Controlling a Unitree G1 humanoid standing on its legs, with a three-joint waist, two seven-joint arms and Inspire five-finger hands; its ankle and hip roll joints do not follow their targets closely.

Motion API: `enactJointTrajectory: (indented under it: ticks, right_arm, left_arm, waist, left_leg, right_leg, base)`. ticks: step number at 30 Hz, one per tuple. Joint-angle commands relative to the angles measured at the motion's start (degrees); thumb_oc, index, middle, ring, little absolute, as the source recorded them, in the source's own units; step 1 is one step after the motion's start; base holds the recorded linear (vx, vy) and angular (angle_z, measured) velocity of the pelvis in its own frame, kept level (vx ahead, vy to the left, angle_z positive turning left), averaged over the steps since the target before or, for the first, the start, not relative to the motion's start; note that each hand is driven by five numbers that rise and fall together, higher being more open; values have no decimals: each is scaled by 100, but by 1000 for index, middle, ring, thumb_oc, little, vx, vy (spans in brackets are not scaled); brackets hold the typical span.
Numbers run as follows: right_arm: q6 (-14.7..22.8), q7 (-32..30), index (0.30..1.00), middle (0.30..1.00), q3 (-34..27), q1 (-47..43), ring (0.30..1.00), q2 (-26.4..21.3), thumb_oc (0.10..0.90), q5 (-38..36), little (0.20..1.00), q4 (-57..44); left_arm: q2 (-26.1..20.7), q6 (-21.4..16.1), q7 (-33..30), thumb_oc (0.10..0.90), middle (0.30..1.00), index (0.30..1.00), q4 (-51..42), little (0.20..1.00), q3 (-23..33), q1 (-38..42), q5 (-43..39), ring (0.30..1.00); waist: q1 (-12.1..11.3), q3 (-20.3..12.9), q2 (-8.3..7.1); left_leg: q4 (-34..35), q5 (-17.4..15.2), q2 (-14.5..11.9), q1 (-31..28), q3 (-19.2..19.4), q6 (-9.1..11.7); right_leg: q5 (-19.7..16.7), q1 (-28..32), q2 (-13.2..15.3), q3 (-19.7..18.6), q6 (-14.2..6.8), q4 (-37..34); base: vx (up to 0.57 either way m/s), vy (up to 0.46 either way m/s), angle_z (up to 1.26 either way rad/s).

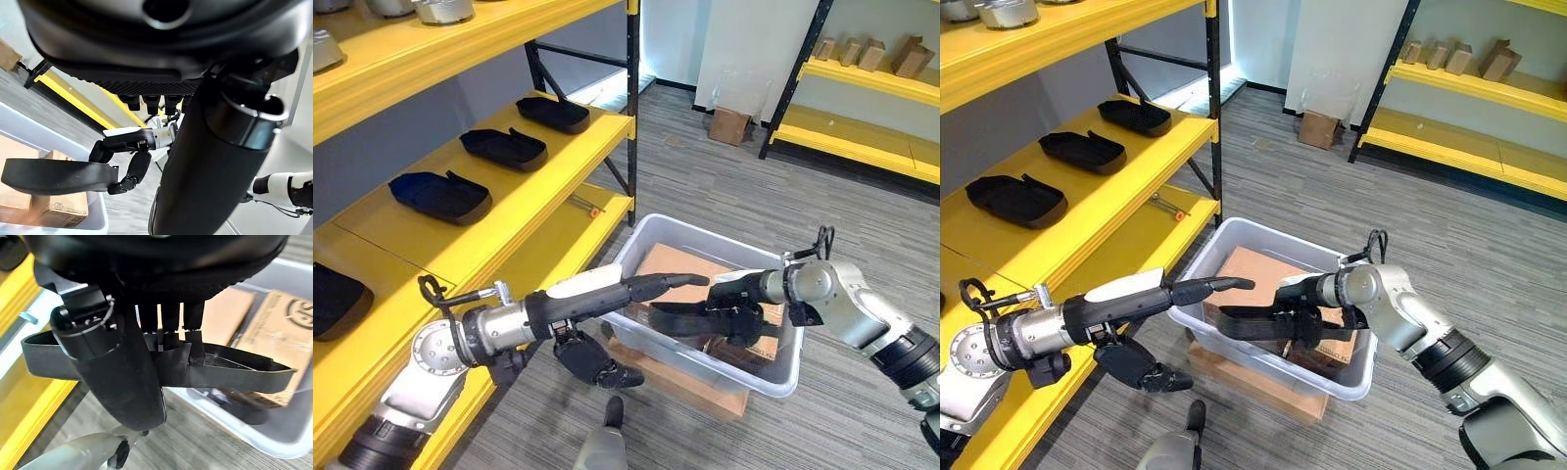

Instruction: Move parts from the plastic box to the shelf.

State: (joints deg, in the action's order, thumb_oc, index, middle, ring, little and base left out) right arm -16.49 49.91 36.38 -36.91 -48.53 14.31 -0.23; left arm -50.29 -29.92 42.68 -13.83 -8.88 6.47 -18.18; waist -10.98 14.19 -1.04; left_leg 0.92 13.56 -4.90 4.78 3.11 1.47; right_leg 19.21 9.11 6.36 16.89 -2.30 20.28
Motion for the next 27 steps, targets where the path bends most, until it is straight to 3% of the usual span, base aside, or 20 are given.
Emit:
enactJointTrajectory:
  ticks: [1, 8, 11, 14, 18, 19, 20, 22, 27]
  right_arm:
    - [176, -92, 300, 300, 14, -994, 300, 82, 400, -87, 300, -9]
    - [379, -126, 300, 300, 285, -1144, 300, 248, 400, -226, 300, 171]
    - [479, -142, 300, 300, 368, -1163, 300, 349, 400, -149, 300, 281]
    - [493, -224, 300, 300, 458, -1217, 300, 359, 400, -246, 300, 301]
    - [483, -322, 300, 300, 438, -1250, 300, 569, 400, -242, 300, 424]
    - [471, -331, 300, 300, 439, -1269, 300, 591, 400, -262, 300, 450]
    - [583, -356, 300, 300, 393, -1260, 300, 665, 400, -290, 300, 666]
    - [421, -487, 300, 300, 534, -1388, 300, 808, 400, -488, 300, 783]
    - [413, -783, 300, 300, 327, -1320, 300, 1108, 400, -407, 300, 1163]
  left_arm:
    - [214, -169, -255, 900, 1000, 1000, -41, 1000, -59, 146, -182, 1000]
    - [113, -46, -286, 900, 1000, 1000, -27, 1000, -359, 324, -67, 1000]
    - [-10, -210, -517, 900, 1000, 1000, 1, 1000, -510, 466, 480, 1000]
    - [-33, 3, -517, 900, 1000, 1000, 15, 1000, -592, 548, 344, 1000]
    - [42, 226, -882, 900, 1000, 1000, 259, 1000, -726, 486, 757, 1000]
    - [53, 256, -991, 900, 1000, 1000, 295, 1000, -748, 458, 873, 1000]
    - [-4, -77, -1779, 900, 1000, 1000, 351, 1000, -698, 320, 2136, 1000]
    - [-89, 9, -2760, 900, 1000, 1000, 721, 1000, -723, 429, 2579, 1000]
    - [507, 250, -3070, 900, 1000, 1000, 964, 1000, -476, -39, 2800, 1000]
  waist:
    - [29, -591, -77]
    - [33, -591, -55]
    - [33, -600, -49]
    - [29, -597, -36]
    - [34, -586, -24]
    - [30, -593, -25]
    - [-11, -593, -12]
    - [-78, -575, -57]
    - [-253, -529, -140]
  left_leg:
    - [312, -76, -526, 172, -176, 458]
    - [318, -81, -514, 151, -177, 459]
    - [321, -100, -505, 147, -177, 450]
    - [320, -84, -517, 146, -178, 452]
    - [326, -96, -505, 127, -182, 450]
    - [327, -97, -502, 129, -181, 448]
    - [326, -110, -496, 149, -200, 440]
    - [319, -117, -474, 157, -240, 434]
    - [323, -118, -442, 189, -359, 441]
  right_leg:
    - [-633, 112, -16, -120, 68, -172]
    - [-645, 99, 3, -124, 50, -145]
    - [-665, 94, 15, -118, 28, -164]
    - [-647, 80, 23, -94, 29, -124]
    - [-660, 92, 38, -111, 14, -145]
    - [-660, 97, 39, -114, 13, -156]
    - [-650, 93, 40, -112, 15, -173]
    - [-642, 92, 50, -44, 18, -150]
    - [-650, 165, 30, 33, 47, -227]
  base:
    - [0, 0, 0]
    - [0, 0, 0]
    - [0, 0, 0]
    - [0, 0, 0]
    - [-1, 3, -1]
    - [-19, 19, -4]
    - [-23, 13, -3]
    - [-5, -15, 1]
    - [6, -43, 11]
